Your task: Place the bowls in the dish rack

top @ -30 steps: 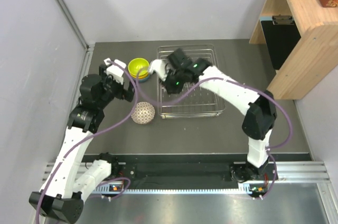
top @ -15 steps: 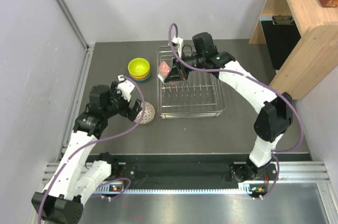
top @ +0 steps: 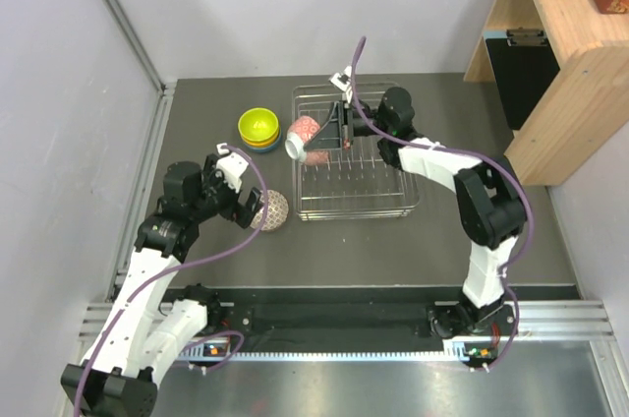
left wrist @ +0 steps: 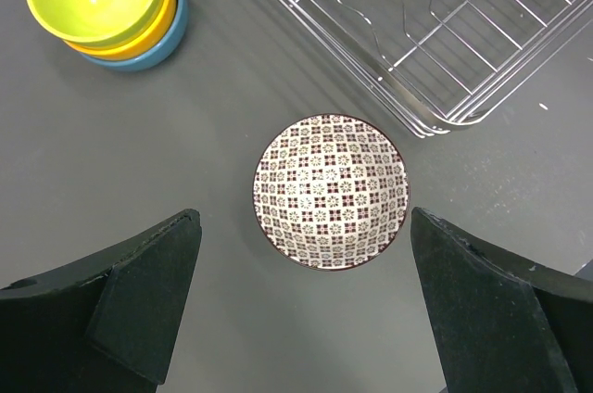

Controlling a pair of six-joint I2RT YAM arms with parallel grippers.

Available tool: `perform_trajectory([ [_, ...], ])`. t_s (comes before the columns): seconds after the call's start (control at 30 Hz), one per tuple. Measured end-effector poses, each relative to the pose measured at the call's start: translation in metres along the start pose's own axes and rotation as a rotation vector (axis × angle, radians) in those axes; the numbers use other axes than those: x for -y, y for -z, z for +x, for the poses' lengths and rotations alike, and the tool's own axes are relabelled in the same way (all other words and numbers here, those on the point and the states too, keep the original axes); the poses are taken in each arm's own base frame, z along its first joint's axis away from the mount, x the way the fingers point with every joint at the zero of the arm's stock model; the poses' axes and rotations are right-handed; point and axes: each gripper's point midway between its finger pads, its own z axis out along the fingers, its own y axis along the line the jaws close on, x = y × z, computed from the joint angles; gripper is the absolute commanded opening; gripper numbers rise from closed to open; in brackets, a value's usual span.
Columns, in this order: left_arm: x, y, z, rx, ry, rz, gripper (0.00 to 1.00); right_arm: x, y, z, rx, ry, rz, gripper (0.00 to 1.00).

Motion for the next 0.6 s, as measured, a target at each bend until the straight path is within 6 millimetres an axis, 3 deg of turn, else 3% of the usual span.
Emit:
perform_trajectory([
  [0.27, 0.003, -0.001, 0.000, 0.003, -0.005, 0.018, 0.99, 0.007, 0.004, 0.006, 0.021, -0.160, -0.092, 0.00],
  [0.6, 0.005, -0.001, 0.000, 0.007, -0.009, 0.031, 0.99, 0.025, 0.009, 0.015, 0.050, -0.140, -0.054, 0.00],
])
